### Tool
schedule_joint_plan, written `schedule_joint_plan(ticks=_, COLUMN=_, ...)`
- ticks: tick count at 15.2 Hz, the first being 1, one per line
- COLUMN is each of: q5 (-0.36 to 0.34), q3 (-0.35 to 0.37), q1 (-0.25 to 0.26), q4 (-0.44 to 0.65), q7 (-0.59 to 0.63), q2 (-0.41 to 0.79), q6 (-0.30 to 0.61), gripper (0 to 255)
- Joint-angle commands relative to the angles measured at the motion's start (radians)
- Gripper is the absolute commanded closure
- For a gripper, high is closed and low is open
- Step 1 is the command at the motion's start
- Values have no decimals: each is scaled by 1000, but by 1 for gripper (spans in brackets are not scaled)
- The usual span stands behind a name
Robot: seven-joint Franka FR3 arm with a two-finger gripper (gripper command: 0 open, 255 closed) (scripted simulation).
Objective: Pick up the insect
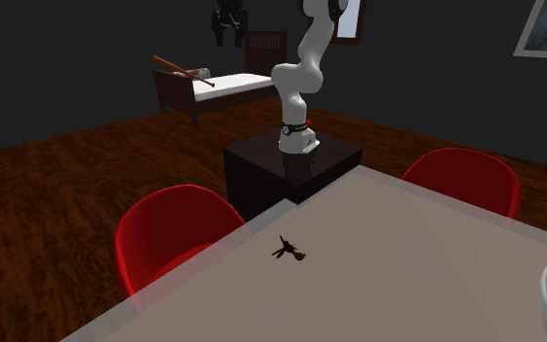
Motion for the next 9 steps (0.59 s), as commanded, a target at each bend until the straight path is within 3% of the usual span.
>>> schedule_joint_plan(ticks=1, q5=0, q3=0, q1=0, q4=0, q7=0, q2=0, q6=0, gripper=0)
schedule_joint_plan(ticks=9, q5=47, q3=59, q1=61, q4=-173, q7=-5, q2=74, q6=244, gripper=0)
